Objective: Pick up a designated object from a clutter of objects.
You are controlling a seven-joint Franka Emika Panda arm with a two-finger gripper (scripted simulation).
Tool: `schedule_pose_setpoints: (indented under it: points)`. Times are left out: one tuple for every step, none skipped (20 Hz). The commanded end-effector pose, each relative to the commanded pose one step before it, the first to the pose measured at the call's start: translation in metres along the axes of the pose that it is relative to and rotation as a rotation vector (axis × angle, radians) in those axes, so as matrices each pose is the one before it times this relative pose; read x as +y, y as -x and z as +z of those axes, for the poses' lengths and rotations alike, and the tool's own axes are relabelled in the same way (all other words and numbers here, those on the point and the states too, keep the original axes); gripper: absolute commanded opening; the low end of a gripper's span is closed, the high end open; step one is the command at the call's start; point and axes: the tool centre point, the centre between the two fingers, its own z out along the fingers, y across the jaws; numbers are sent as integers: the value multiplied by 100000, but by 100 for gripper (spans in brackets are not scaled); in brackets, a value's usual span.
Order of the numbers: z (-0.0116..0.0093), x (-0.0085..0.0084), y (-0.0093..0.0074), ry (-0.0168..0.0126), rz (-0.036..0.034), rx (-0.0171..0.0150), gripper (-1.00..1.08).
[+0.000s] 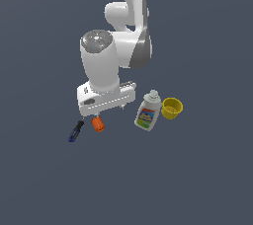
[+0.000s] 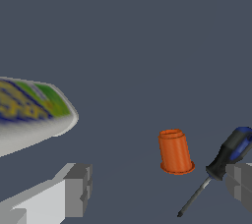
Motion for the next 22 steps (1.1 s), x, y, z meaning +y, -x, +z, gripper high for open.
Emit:
schedule_pose_setpoints:
  points:
    - [1774, 1198, 526, -79, -3873, 328, 100]
    - [699, 453, 257, -14, -1494, 103, 100]
    - [698, 443, 278, -2, -1492, 97, 100]
    - [692, 431, 298, 10, -1481, 91, 100]
    - [661, 403, 305, 21, -1415, 81, 100]
    - [624, 370, 305, 30, -1339, 71, 100]
    - [587, 340, 303, 36, -1260, 61, 100]
    - [550, 310, 297, 41, -1183, 52, 100]
    - [514, 281, 288, 45, -1107, 44, 100]
    - [477, 256, 279, 47, -1027, 36, 100]
    - [441, 229, 265, 48, -953, 29, 100]
    - [405, 204, 250, 48, -877, 24, 100]
    - [369, 183, 235, 46, -798, 18, 100]
    - [333, 160, 215, 44, -726, 14, 100]
    - [298, 142, 199, 41, -643, 10, 100]
    - [262, 120, 176, 38, -572, 7, 100]
    - [227, 103, 155, 34, -494, 5, 100]
    - [192, 85, 132, 30, -419, 3, 100]
    - [157, 68, 109, 25, -344, 2, 100]
    - [122, 53, 86, 19, -267, 1, 100]
    - [87, 38, 62, 14, -189, 1, 100]
    - [52, 20, 35, 9, -119, 0, 100]
